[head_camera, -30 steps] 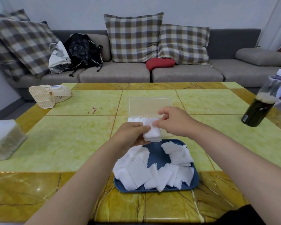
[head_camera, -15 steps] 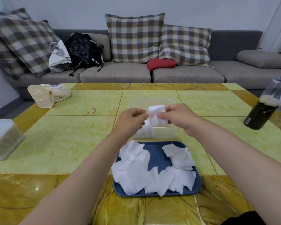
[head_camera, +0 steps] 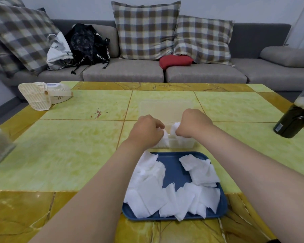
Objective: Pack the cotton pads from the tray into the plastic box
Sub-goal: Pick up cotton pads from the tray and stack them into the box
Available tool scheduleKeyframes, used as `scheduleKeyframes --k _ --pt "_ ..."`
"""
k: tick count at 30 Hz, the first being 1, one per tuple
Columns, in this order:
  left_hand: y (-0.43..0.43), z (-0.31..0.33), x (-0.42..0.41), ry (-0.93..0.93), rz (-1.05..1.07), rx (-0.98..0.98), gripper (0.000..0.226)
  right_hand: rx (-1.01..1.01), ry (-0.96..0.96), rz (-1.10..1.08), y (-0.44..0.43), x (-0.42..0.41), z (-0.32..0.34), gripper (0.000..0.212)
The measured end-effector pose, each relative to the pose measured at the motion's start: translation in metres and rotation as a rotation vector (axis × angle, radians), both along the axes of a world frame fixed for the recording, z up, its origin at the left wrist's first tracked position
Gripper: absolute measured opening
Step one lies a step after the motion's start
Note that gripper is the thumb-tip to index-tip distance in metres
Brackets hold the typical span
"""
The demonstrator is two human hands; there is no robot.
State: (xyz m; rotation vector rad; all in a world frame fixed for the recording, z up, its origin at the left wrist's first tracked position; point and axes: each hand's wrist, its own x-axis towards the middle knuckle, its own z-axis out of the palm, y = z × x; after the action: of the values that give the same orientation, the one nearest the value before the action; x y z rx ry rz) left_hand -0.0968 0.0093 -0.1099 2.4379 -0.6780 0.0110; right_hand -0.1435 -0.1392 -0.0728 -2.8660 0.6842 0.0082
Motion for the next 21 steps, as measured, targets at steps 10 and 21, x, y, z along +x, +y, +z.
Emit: scheduleKeyframes --k 10,21 --pt "0.002 0.000 0.001 -0.031 -0.004 -0.035 0.029 0.455 -0.032 -0.008 0.010 0.013 -0.008 0.034" --pt "-0.003 -0.005 0.001 -0.121 -0.018 0.032 0.030 0.497 0.005 0.114 0.000 0.015 -0.015 0.026"
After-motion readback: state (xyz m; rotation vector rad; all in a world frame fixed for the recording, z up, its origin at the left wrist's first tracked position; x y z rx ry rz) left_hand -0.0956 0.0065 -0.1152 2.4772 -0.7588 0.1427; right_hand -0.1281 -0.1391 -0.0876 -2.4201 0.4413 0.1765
